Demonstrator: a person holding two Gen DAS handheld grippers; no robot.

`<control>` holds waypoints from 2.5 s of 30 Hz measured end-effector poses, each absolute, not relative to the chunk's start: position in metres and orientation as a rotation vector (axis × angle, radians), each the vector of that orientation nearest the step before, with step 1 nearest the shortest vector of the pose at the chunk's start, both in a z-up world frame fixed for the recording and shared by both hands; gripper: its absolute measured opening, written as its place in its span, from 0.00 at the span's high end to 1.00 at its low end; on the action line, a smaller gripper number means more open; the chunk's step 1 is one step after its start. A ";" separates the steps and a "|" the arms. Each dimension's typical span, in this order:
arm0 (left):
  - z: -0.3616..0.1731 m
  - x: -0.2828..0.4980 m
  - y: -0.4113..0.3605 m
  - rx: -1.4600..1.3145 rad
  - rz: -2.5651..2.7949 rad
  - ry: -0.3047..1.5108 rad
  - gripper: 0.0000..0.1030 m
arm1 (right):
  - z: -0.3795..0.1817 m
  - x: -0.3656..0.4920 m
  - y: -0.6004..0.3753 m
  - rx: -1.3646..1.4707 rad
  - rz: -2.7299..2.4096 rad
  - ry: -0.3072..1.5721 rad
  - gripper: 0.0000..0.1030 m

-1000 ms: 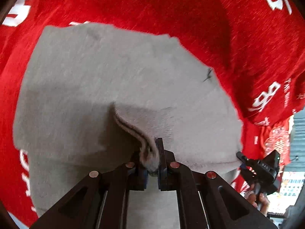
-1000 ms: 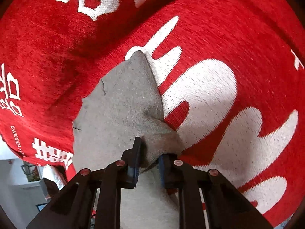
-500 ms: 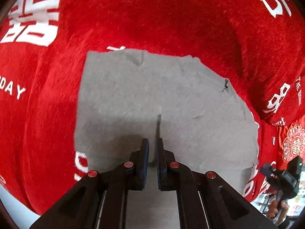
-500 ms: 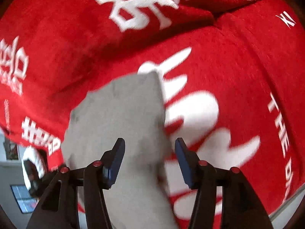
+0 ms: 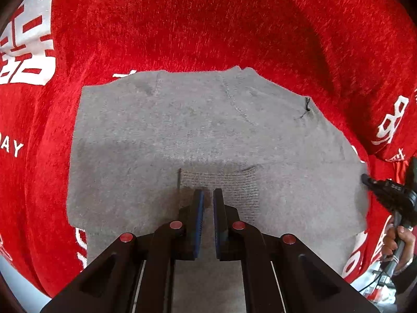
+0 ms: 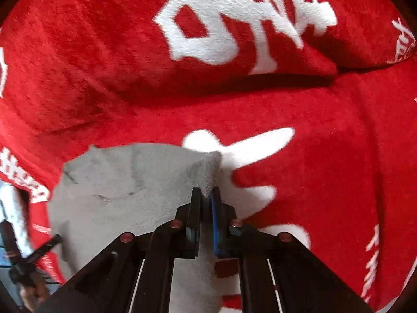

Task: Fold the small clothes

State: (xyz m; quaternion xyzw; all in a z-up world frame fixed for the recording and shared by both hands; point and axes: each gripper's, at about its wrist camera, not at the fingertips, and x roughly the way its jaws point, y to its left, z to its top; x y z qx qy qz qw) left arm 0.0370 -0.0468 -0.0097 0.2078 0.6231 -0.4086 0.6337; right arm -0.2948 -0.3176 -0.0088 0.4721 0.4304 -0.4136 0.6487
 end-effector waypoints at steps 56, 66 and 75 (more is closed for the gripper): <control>0.020 0.001 -0.002 0.750 -0.874 1.287 0.01 | 0.031 -0.280 -0.177 1.181 -0.868 1.105 0.92; 0.014 -0.005 0.000 0.759 -0.863 1.321 0.01 | 0.031 -0.266 -0.169 1.204 -0.816 1.114 0.48; 0.015 -0.013 -0.002 0.776 -0.838 1.324 0.01 | 0.046 -0.261 -0.168 1.173 -0.766 1.052 0.27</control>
